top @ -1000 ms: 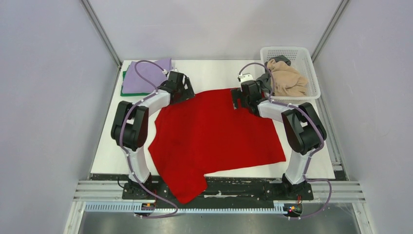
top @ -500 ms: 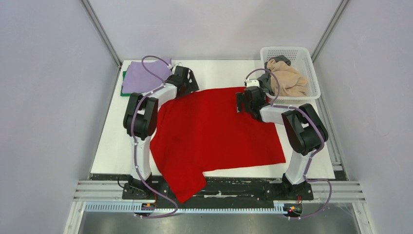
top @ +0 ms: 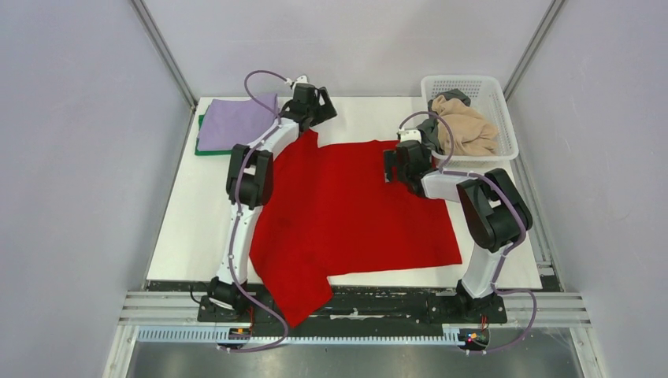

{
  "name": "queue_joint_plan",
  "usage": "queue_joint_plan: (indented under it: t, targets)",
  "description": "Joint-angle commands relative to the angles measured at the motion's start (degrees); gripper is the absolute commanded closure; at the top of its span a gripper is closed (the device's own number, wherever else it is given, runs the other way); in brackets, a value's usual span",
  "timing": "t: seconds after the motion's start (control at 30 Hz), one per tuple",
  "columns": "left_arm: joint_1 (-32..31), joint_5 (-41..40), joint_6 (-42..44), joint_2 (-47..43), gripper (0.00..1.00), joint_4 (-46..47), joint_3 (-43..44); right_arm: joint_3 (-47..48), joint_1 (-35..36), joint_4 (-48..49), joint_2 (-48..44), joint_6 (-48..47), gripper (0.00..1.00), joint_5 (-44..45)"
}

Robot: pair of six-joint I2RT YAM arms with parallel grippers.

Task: Fold and stack the t-shirts
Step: Flatten out the tshirt

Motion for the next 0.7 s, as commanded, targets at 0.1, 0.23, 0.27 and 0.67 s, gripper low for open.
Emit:
queue_joint_plan:
  t: [0.1, 0.23, 0.27, 0.67]
  targets:
    - [-0.34, 7.97, 3.74, -4.26, 0.00, -2.27, 6.75, -1.30, -0.62, -4.01, -2.70, -0.57, 0.02, 2.84]
    - [-1.05, 8.02, 5.86, -16.23, 0.00, -2.67, -5.39, -0.93, -0.64, -4.80, -5.48, -0.43, 0.02, 2.50]
    - [-1.43, 7.40, 6.44, -20.24, 0.00, -2.38, -9.93, -1.14, -0.62, -4.81, -6.24, -0.59, 0.02, 2.32]
    - [-4.27, -1.75, 3.12, -44.22, 0.00, 0.85, -48.61, -2.30, -4.85, 2.49, -7.10, -4.68, 0.02, -6.84]
